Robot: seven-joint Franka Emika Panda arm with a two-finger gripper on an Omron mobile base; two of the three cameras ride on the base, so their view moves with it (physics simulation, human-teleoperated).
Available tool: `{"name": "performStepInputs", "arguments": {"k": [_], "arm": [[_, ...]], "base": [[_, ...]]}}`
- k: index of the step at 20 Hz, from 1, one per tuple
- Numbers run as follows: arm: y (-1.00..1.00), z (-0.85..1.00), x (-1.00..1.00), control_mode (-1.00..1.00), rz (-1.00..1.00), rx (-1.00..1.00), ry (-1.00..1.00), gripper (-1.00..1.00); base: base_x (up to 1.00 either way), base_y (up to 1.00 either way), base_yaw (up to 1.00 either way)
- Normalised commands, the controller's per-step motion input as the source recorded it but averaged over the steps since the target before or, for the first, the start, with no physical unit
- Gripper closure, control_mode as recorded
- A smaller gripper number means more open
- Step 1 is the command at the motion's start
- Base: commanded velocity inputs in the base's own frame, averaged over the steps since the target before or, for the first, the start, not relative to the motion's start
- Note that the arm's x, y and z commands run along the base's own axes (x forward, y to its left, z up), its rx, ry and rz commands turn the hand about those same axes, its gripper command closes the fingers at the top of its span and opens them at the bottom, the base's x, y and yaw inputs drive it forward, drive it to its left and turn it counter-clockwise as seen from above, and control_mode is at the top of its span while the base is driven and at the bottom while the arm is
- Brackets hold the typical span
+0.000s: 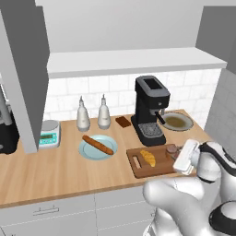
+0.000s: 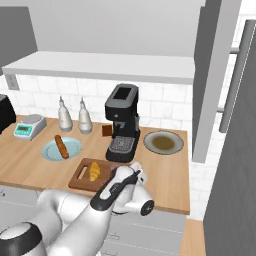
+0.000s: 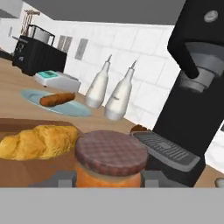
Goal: From the different types of pastries on the counter, select a croissant and place it on the cutting board. Then retrieve a jar of jam from the cabinet and place it alongside the croissant on the cutting board.
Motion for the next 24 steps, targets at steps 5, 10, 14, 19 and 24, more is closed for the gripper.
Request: {"name": "performStepInputs", "arguments": {"k": [5,10,14,19,24], "arm": [[0.04,-0.44,0.15,-1.00,0.05,0.00,0.23,1.00],[0.10,-0.92,0.54,-1.00,0.14,0.00,0.28,-1.00],[-0.01,-0.33,-0.01,-1.00,0.03,0.00,0.31,-1.00],[-0.03,0.33,-0.46,-1.00,-0.16,-0.02,0.39,-1.00],[-0.04,0.56,-0.71,-1.00,-0.27,-0.10,0.26,-1.00]], "base": [[0.00,0.00,0.00],[0.00,0.00,0.00],[0.00,0.00,0.00],[0.00,0.00,0.00],[0.00,0.00,0.00]]}}
